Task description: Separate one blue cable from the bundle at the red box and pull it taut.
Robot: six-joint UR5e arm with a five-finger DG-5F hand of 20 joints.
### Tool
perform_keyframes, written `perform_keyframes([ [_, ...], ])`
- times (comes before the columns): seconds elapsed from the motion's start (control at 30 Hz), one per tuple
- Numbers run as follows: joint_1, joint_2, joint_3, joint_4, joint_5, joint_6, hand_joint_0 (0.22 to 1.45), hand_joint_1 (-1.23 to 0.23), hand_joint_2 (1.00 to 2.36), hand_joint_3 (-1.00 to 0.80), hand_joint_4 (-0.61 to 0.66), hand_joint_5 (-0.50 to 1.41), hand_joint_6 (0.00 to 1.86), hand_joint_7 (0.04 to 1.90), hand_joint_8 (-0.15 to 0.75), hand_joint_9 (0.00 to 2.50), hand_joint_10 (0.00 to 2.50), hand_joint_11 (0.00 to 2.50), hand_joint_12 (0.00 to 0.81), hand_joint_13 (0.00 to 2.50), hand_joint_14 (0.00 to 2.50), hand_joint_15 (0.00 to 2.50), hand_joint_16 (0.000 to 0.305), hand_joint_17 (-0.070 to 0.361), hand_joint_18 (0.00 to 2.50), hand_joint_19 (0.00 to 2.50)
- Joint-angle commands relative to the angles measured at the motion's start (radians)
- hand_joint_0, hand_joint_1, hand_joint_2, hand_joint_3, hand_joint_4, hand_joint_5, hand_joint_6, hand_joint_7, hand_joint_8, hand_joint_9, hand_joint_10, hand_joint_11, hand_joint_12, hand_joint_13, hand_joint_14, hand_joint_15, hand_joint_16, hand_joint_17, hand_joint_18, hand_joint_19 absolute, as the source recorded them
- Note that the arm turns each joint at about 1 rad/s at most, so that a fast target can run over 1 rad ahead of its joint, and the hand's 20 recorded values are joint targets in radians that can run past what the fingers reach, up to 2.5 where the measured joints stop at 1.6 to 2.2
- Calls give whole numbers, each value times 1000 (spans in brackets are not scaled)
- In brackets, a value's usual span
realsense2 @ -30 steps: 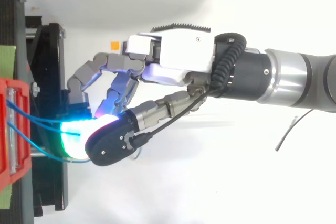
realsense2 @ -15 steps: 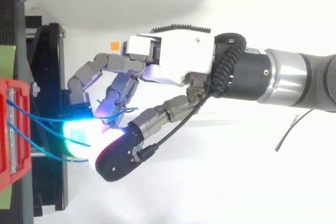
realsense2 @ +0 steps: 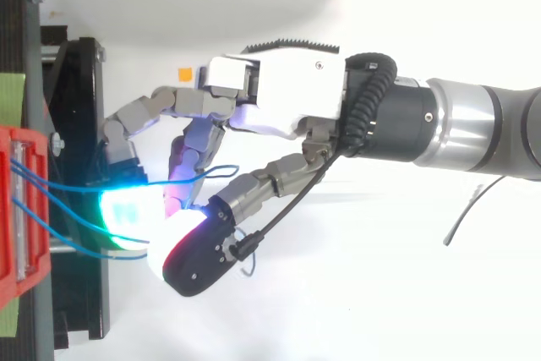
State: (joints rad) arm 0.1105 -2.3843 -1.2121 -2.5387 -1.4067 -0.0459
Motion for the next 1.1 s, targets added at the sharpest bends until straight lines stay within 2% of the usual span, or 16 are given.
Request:
perform_keyframes([
  [0.0,0,-1,0,0,0,0,471,-789,1000,-500,-43,37,573,1455,232,1311,18,844,341,1295,29,1051,36,80,858,820],
  [0.03,2,1,-1,0,0,1,477,-850,1000,-500,-38,18,623,1374,231,1269,19,896,340,1284,29,1050,35,79,848,817],
  [0.07,0,-1,0,0,0,1,491,-942,1000,-500,-29,-39,778,1171,263,1210,19,1024,343,1250,30,1078,32,73,812,825],
  [0.13,0,-1,0,0,0,1,515,-1004,1000,-500,31,-83,857,1186,292,1169,18,1169,334,1240,30,1089,30,67,806,828],
  [0.23,0,-1,0,0,0,1,549,-1043,1000,-500,46,-110,893,1135,288,1135,17,1236,326,1233,31,1100,28,62,803,829],
  [0.53,0,-1,0,2,0,1,577,-1081,1000,-500,69,-181,943,941,282,1031,10,1264,325,1207,29,1096,29,64,824,817],
  [0.63,0,1,0,0,0,1,520,-1000,1000,-500,92,-185,945,878,306,1066,7,1289,338,1221,26,1091,31,70,845,819],
  [0.67,0,1,0,0,0,1,492,-896,1000,-500,100,-173,931,892,317,1103,6,1298,345,1242,28,1097,33,74,863,811],
  [0.77,0,-1,3,0,0,1,467,-714,1000,-500,98,-150,905,910,328,1151,6,1294,352,1265,26,1096,34,77,872,813],
  [0.9,0,1,5,0,0,1,465,-680,1000,-500,91,-150,900,929,327,1162,7,1314,358,1268,25,1093,34,77,863,807],
  [1.03,0,1,5,0,0,1,465,-709,1000,-500,103,-163,906,923,318,1140,5,1355,358,1263,25,1101,34,77,851,815],
  [1.07,0,-1,5,0,0,1,466,-721,1000,-500,110,-168,911,910,313,1139,2,1445,354,1265,25,1106,34,77,851,808],
])
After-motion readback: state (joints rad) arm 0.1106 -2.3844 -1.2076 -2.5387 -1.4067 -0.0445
